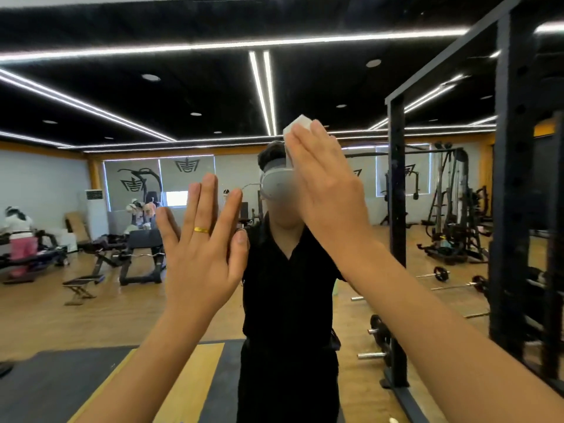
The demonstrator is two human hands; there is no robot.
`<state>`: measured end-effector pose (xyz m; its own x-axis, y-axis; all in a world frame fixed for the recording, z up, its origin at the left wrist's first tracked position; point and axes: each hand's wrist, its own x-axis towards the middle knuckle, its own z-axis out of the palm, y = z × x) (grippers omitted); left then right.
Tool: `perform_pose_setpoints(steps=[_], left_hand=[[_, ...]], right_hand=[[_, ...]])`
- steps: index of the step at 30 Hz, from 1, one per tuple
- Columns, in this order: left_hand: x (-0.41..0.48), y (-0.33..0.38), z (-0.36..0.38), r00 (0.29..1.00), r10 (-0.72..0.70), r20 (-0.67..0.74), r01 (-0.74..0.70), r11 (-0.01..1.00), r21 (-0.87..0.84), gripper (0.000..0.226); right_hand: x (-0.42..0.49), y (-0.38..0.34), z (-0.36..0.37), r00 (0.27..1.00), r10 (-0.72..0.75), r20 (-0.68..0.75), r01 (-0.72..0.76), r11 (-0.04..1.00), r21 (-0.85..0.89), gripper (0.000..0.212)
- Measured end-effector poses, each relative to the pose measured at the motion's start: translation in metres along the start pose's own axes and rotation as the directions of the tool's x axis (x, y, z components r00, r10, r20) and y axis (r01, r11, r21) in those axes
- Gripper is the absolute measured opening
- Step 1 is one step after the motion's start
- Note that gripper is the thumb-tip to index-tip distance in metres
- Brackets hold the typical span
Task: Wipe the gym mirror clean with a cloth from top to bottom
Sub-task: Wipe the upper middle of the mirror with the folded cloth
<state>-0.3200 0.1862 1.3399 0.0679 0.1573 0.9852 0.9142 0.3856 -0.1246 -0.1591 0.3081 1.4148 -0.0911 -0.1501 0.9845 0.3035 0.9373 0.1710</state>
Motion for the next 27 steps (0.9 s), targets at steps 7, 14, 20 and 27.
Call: perform_pose_setpoints(steps=[7, 14, 20, 27], left_hand=[[0.000, 0.001, -0.002, 1.000, 0.007, 0.011, -0.007, 1.000, 0.006, 0.057], [-0.005, -0.031, -0.033, 0.992, 0.106, 0.061, -0.091, 0.973, -0.213, 0.060], [-0.002, -0.113, -0.052, 0.995, 0.094, 0.019, -0.091, 0.986, -0.141, 0.057], [-0.012, -0.135, -0.036, 0.990, 0.140, 0.027, -0.139, 0.990, -0.013, 0.059]], right_hand=[[0.004, 0.003, -0.028, 0.970, 0.010, 0.242, -0.052, 0.985, 0.167, 0.059], [0.007, -0.002, -0.043, 0.928, 0.096, 0.361, -0.145, 0.983, 0.113, 0.062], [0.005, -0.031, -0.018, 0.925, 0.362, 0.115, -0.374, 0.922, 0.100, 0.063], [0.012, -0.068, 0.025, 0.896, 0.420, -0.145, -0.411, 0.907, 0.087, 0.054]])
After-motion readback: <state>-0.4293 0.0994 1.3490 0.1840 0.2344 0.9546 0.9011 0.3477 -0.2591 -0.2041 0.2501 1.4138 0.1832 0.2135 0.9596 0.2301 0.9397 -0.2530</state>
